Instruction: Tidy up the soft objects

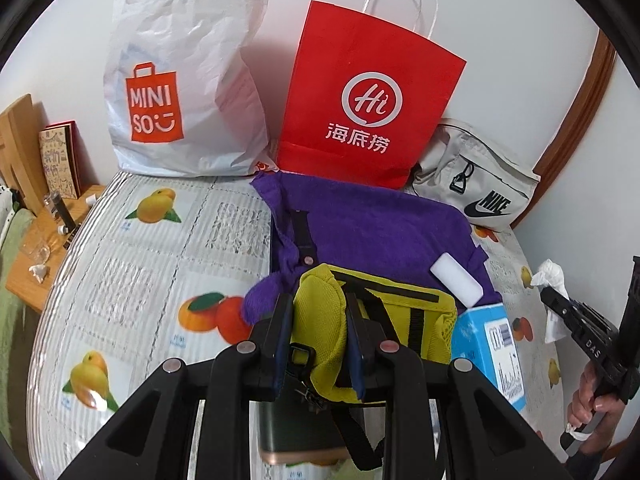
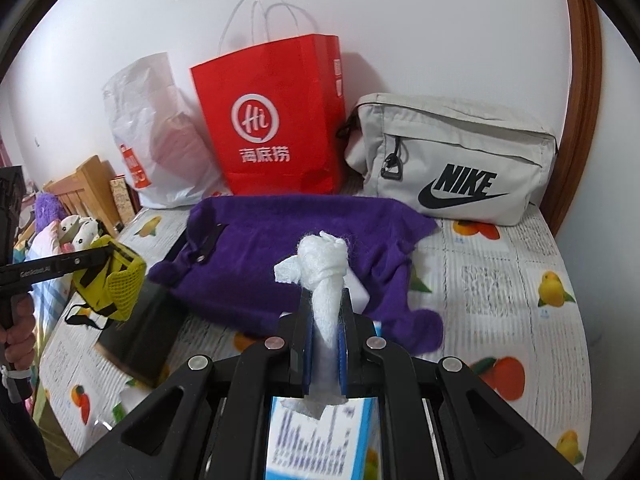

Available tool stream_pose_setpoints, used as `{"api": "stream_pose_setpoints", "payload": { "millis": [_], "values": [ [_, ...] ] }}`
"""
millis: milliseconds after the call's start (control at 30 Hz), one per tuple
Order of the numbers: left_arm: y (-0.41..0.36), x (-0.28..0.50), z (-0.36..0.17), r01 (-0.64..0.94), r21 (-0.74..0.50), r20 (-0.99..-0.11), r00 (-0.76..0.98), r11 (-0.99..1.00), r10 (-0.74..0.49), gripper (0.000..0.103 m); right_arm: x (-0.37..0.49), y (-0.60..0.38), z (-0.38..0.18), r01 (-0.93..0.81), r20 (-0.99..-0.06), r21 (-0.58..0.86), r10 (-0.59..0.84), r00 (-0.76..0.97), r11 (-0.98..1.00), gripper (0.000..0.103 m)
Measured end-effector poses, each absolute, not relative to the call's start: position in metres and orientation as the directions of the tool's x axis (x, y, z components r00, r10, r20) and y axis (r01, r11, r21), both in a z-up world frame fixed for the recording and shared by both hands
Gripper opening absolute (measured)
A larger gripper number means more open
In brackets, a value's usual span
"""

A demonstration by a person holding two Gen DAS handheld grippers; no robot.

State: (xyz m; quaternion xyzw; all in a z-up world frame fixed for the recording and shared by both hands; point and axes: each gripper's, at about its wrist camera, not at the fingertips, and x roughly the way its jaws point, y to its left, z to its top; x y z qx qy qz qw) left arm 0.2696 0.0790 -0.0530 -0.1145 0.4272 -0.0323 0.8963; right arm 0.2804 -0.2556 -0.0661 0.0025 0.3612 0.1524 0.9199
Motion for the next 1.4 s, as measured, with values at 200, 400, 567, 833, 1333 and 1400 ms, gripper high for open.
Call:
{"api": "stream_pose_setpoints", "payload": {
  "millis": [200,400,567,833,1333,1400],
  "values": [
    [0.078,0.295,-0.055,-0.048,-0.232,-0.766,0.624,0.972,-0.152,0.024,0.314,-0.257,-0.068,-0.266,-0.670,0.097,0.260,0.695,0.959,0.010],
    [0.075,0.322,-0.064,-0.048,-0.240,-0.778,0.607,0.969,-0.163,0.024,0.341,-0.256,-0.071,-0.264,-0.673,0.093,0.256,0.694,0.960,0.010],
    [0.075,0.344,-0.070,-0.047,-0.255,-0.782,0.597,0.966,-0.178,0.024,0.361,-0.253,-0.081,-0.261,-0.684,0.095,0.253,0.684,0.961,0.010],
    [0.069,0.373,-0.080,-0.042,-0.266,-0.790,0.582,0.963,-0.193,0.024,0.390,-0.253,-0.104,-0.264,-0.712,0.097,0.252,0.655,0.960,0.010],
    [0.063,0.403,-0.129,-0.070,-0.264,-0.854,0.482,0.962,-0.199,0.024,0.427,-0.250,-0.137,-0.289,-0.767,0.129,0.280,0.578,0.949,0.011],
    [0.062,0.404,-0.132,-0.064,-0.254,-0.859,0.474,0.965,-0.195,0.024,0.431,-0.247,-0.139,-0.298,-0.773,0.123,0.280,0.570,0.947,0.011]
  ]
}}
